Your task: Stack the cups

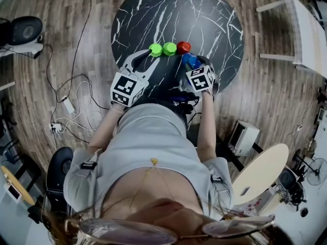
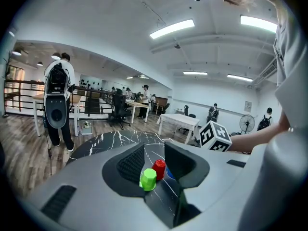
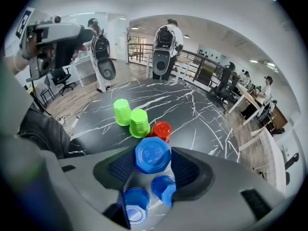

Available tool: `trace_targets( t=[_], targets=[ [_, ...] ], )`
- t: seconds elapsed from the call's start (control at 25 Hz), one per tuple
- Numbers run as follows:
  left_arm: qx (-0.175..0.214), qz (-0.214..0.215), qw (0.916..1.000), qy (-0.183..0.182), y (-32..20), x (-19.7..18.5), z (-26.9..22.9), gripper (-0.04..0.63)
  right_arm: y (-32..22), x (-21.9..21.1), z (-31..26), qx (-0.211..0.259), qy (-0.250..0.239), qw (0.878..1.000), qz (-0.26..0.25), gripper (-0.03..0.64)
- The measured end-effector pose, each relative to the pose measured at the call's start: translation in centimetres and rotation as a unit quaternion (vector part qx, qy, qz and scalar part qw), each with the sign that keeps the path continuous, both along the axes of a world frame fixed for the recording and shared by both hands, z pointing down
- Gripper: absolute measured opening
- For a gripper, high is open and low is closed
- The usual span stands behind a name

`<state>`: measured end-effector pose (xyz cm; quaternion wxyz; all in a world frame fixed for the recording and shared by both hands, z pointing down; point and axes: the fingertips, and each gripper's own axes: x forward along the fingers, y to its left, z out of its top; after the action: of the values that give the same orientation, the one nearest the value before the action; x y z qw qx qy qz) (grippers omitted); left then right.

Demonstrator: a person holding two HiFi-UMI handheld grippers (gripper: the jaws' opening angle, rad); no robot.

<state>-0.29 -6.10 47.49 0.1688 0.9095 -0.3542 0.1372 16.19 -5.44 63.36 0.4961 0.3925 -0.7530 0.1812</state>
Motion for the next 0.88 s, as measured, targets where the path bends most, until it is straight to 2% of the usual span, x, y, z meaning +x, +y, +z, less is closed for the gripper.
trace_targets(
  t=[0.48,0.88],
  targets=[
    [-0.004,-0.002,1.0,0.0,0.0,-0.5,0.4,0.13,-1.3,-1.3,-3.9,0.029,-0.02,0.999,-0.004,0.239],
    [-0.01,-0.008,0.9999,0.0,-0.1,-1.5,0.6,0.13,-3.6,-3.3,-4.5,0.04,-0.017,0.999,-0.023,0.239]
  ],
)
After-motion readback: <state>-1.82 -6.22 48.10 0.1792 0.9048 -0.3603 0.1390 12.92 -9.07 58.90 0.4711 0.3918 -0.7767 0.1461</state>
